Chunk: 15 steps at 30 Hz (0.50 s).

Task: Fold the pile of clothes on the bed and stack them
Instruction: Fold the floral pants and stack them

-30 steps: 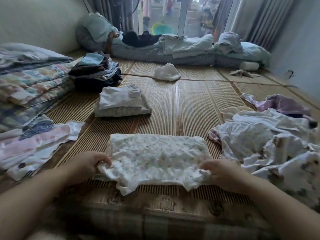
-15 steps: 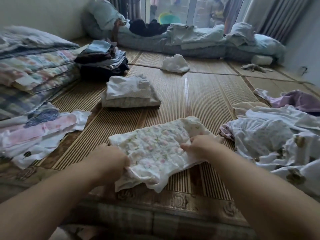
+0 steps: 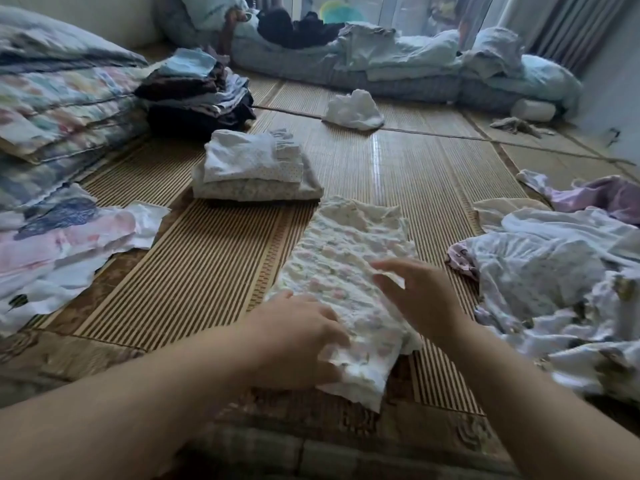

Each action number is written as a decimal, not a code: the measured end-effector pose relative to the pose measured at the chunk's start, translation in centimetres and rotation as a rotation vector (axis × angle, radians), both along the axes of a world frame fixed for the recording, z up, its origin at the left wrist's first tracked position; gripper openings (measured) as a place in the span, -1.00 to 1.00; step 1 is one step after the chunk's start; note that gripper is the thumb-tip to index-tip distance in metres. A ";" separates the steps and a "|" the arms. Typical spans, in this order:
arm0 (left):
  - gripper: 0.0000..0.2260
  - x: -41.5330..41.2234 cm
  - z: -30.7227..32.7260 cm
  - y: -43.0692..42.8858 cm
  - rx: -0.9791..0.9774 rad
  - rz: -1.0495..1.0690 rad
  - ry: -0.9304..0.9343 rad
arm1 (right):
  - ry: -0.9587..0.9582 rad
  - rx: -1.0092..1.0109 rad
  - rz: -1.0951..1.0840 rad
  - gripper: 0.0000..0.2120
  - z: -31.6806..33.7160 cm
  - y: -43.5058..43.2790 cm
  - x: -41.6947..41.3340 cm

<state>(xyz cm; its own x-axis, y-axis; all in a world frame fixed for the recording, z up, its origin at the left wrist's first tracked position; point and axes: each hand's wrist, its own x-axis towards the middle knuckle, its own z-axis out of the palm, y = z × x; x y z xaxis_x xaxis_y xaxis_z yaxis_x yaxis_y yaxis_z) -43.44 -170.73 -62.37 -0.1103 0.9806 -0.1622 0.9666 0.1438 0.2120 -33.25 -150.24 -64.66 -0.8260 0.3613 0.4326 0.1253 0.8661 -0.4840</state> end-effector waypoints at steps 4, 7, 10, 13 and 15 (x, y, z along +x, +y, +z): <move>-0.29 -4.0 -0.4 -2.8 -0.307 0.076 -0.192 | -0.409 -0.096 0.205 -0.28 -1.4 -4.3 6.2; -0.15 -4.8 -1.3 -4.1 -0.408 0.104 -0.185 | -0.658 0.034 0.183 -0.17 -2.6 -5.1 7.3; -0.27 -4.0 -2.0 -4.7 -0.230 0.145 -0.102 | -0.589 0.081 0.097 -0.52 -2.3 -5.6 6.8; -0.57 -3.4 -2.3 -5.2 0.041 0.196 0.007 | -0.499 0.070 0.047 -0.66 -2.0 -6.0 6.5; -0.74 -3.3 -1.7 -5.4 0.101 0.214 0.040 | -0.402 -0.069 0.007 -0.78 -1.4 -6.2 6.9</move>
<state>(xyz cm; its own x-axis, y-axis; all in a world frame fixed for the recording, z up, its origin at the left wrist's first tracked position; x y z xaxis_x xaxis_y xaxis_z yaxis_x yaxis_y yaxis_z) -46.70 -176.15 -64.04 -0.3216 0.9452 -0.0557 0.9243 0.3261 0.1981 -26.34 -156.43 -66.10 -0.9271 0.3716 0.0500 0.3100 0.8348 -0.4550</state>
